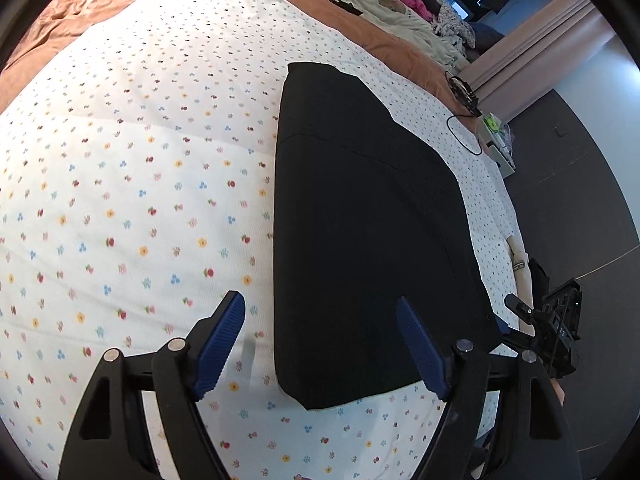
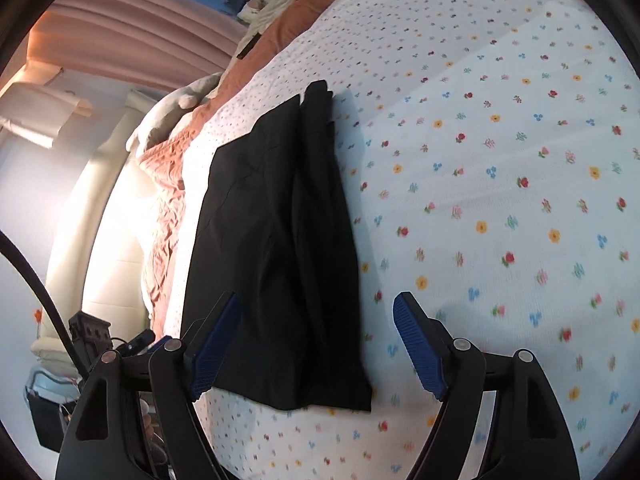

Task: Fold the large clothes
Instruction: 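Press the folded jacket bundle flat with the left tool while the right tool straightens it, then grasp the folded black jacket end with both tools and lift it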

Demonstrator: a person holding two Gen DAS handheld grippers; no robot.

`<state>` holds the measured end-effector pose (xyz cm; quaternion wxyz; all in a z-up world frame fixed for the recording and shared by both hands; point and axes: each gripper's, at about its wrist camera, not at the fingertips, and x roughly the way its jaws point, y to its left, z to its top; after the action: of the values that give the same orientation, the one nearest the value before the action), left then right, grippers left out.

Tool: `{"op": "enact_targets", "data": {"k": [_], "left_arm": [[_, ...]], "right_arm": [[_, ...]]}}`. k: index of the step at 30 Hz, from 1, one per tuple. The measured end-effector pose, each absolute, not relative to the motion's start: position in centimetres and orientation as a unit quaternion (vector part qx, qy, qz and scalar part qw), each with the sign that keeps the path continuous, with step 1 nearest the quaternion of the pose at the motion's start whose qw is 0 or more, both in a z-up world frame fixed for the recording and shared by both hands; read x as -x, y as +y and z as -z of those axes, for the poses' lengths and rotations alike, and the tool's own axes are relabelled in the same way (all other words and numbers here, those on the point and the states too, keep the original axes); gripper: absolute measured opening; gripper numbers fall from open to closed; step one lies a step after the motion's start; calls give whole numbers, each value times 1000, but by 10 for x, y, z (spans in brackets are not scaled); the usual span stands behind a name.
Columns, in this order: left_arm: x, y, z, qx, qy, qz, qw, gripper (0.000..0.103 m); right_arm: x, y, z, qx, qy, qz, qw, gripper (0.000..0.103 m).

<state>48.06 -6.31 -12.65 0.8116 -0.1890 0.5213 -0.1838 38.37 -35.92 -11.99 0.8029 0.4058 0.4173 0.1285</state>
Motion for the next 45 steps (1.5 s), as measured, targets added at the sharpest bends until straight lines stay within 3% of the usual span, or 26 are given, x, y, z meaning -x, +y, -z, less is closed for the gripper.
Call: {"op": "enact_targets", "data": {"k": [26,34,42,45], "left_arm": [[-605,-78,176,211,550,190,785,79],[-636,-93,184,204,553,207,781,64],[-655,-100,191,208,570,193,771,64],[-652,-102,189,205,568,186,775,53]], "right_arm": [[-542,-348,162,-414,464,-187,760,77],[-586,-329,174,-400,467,-234,753,76],[-603,-323,184,-396,469,-236,753,46],[-599,-321,184,-398,467,-242,751,30]]}}
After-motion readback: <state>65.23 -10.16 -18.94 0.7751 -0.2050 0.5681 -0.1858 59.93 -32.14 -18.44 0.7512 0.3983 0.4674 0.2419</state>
